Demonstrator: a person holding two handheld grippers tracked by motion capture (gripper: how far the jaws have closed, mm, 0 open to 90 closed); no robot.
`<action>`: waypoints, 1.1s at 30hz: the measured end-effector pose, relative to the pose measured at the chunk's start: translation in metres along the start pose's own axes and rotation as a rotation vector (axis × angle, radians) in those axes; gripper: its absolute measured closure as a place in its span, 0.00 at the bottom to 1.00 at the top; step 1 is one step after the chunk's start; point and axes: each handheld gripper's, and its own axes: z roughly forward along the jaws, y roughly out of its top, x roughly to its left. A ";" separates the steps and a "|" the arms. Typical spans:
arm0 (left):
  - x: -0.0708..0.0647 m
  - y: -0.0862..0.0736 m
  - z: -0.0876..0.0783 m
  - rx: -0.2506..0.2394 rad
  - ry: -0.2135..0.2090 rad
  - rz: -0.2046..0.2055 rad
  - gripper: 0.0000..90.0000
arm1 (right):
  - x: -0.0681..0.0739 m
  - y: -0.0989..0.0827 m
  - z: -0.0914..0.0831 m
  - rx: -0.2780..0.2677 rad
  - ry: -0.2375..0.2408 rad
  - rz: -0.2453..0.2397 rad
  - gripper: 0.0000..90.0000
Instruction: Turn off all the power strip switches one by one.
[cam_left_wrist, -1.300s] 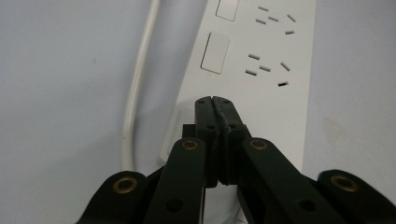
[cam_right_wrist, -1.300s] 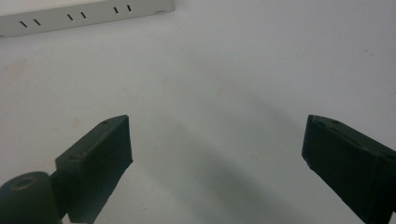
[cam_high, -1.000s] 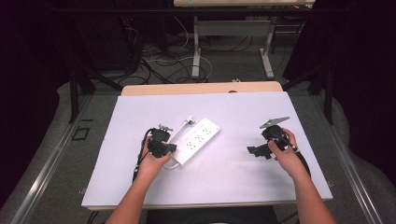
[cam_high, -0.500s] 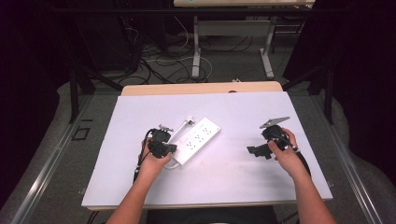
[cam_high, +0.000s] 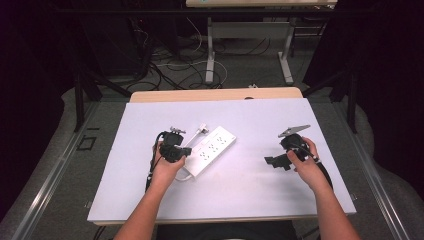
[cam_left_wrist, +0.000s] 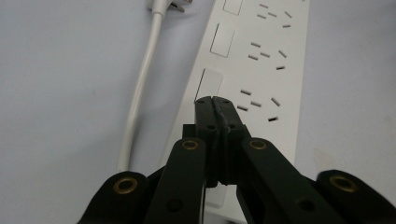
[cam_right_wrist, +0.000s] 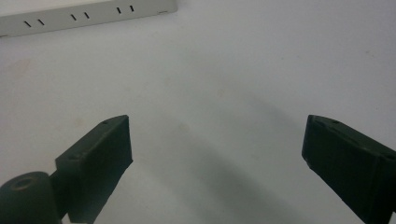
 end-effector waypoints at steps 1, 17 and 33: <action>-0.001 0.001 0.001 -0.002 -0.003 -0.004 1.00 | 0.000 0.000 0.000 0.000 0.000 0.000 0.09; -0.008 0.024 0.014 -0.007 -0.010 -0.024 1.00 | -0.001 0.000 -0.001 -0.005 0.002 -0.004 0.09; -0.005 0.030 0.032 0.007 -0.005 -0.044 1.00 | -0.001 0.000 0.000 0.002 0.007 0.000 0.09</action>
